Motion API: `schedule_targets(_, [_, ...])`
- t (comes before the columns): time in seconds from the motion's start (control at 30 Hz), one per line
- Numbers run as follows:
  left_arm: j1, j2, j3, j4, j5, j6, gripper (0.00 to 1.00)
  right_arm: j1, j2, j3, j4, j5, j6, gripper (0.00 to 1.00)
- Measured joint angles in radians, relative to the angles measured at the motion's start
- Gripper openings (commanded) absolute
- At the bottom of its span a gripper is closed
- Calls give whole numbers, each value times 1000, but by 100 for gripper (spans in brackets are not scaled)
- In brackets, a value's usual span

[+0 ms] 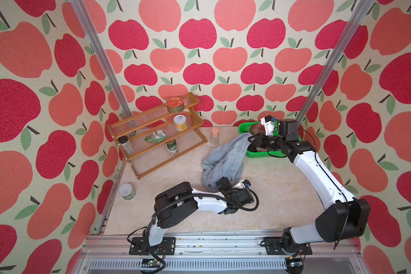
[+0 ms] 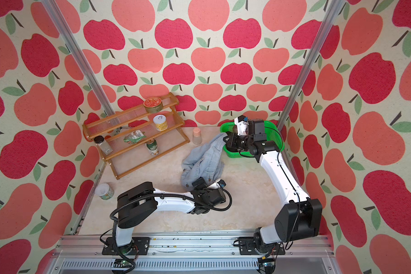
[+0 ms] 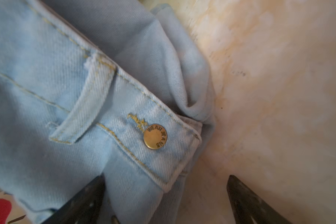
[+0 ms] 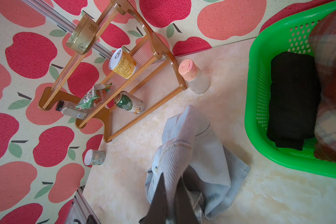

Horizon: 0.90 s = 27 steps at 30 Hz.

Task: Roll up the skirts
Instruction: Flatten out the skirt at the center of the board.

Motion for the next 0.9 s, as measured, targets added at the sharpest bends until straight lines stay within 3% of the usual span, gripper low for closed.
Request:
schedule_targets(0.07, [13, 21, 15, -42, -42, -17, 42, -10, -1, -8, 3, -8, 3, 0])
schedule_targets(0.1, [17, 21, 15, -58, -58, -24, 32, -14, -2, -13, 6, -11, 5, 0])
schedule_targets(0.27, [30, -23, -16, -89, -113, -37, 2, -41, -3, -34, 22, -28, 16, 0])
schedule_targets(0.43, [26, -211, -105, -58, -103, -31, 0, -69, -10, -37, 33, -48, 24, 0])
schedule_targets(0.57, [41, -408, -153, -19, -32, -37, 0, -103, -26, -37, 43, -66, 32, 0])
schedule_targets(0.8, [124, -755, -259, 76, 295, -34, 0, -153, -74, -31, 31, -103, 37, 0])
schedule_targets(0.9, [128, -821, -246, 80, 412, -28, 0, -163, -84, 16, 1, -130, 47, 0])
